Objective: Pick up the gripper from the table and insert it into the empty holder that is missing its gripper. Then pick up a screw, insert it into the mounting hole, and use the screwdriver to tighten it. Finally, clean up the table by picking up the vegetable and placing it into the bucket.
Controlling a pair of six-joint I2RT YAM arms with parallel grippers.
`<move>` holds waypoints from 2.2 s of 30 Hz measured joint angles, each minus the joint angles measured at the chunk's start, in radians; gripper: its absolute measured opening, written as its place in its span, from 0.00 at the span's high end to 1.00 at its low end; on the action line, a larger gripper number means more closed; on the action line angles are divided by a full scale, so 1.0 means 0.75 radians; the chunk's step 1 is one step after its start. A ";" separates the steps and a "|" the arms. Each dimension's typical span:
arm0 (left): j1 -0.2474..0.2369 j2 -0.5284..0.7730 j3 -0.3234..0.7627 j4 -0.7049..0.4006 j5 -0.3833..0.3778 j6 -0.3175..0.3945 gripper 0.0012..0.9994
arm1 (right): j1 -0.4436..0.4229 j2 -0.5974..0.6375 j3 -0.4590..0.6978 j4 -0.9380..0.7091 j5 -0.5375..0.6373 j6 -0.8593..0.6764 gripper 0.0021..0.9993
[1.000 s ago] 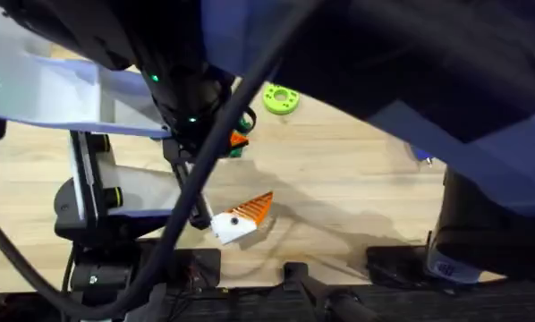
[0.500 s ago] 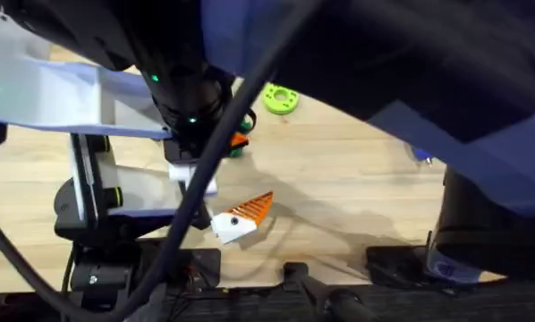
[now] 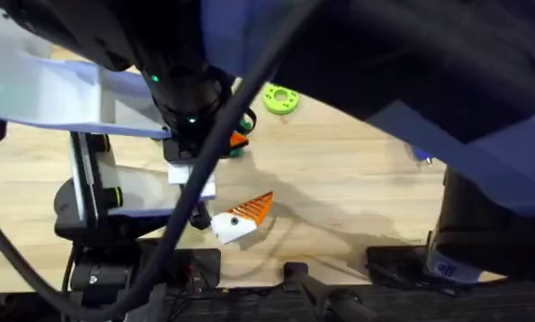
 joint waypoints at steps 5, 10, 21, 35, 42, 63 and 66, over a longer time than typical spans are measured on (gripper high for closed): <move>0.000 0.000 0.000 0.000 0.000 0.000 0.01 | -0.013 -0.006 -0.001 -0.009 -0.001 0.064 0.01; 0.000 0.000 0.000 0.000 0.000 0.000 0.01 | -0.074 -0.069 -0.004 -0.069 -0.009 0.174 0.00; 0.000 0.001 0.000 0.000 0.000 0.000 0.01 | -0.236 -0.267 -0.004 -0.184 -0.010 0.383 0.00; 0.000 0.000 0.000 0.000 0.000 0.000 0.01 | -0.513 -0.662 -0.509 -0.044 -0.012 0.602 0.01; 0.000 0.000 0.000 0.000 0.000 0.001 0.01 | -0.802 -1.094 -1.048 0.191 -0.018 0.736 0.01; 0.000 0.000 0.000 0.000 0.000 0.000 0.01 | -1.536 -1.312 -1.352 0.265 -0.015 0.833 0.01; 0.000 0.000 0.000 0.000 0.000 0.000 0.01 | -1.552 -1.262 -1.352 0.269 -0.015 0.849 0.01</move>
